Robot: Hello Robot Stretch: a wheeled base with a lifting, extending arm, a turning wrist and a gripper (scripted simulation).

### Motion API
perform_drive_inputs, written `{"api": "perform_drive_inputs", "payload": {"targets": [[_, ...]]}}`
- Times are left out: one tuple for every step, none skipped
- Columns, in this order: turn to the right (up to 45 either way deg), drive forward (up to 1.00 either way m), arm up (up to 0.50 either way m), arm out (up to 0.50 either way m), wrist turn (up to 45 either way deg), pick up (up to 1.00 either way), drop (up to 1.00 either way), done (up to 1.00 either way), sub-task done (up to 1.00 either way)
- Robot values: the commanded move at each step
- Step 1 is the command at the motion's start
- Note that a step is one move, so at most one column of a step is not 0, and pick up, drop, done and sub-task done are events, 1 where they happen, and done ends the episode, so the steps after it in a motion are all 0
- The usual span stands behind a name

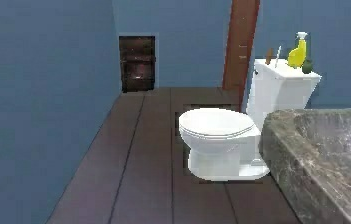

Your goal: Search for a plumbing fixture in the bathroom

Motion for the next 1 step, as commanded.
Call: {"api": "perform_drive_inputs", "payload": {"targets": [[-6.0,0.00,0.00,0.00,0.0,0.00,0.00,0.00,0.00]]}}
